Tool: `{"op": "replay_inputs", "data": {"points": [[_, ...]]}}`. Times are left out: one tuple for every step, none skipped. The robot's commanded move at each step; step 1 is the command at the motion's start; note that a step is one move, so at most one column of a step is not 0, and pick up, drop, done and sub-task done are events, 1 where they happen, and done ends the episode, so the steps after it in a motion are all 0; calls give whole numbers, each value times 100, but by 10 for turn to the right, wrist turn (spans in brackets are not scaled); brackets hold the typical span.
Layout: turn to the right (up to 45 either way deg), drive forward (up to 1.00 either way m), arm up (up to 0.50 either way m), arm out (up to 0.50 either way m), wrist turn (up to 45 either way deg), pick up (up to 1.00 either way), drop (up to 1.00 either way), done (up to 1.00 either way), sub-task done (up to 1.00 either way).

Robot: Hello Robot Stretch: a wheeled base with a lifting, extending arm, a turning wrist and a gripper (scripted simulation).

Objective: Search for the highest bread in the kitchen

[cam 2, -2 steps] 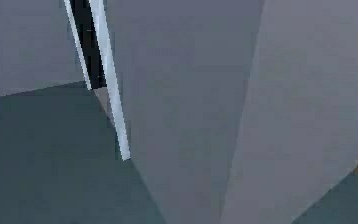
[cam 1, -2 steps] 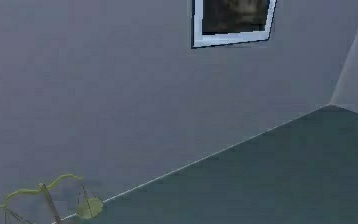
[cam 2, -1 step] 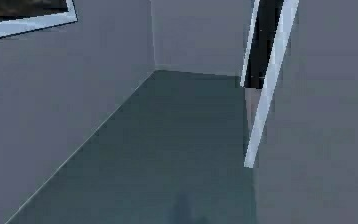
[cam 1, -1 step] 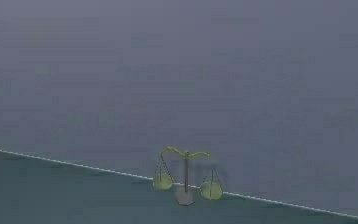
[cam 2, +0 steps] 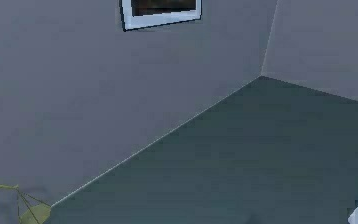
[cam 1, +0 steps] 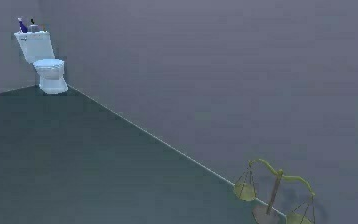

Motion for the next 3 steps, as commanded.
{"op": "replay_inputs", "data": {"points": [[0,15,0,0,0,0,0,0,0],[450,0,0,0,0,0,0,0,0],[300,0,0,0,0,0,0,0,0]]}}
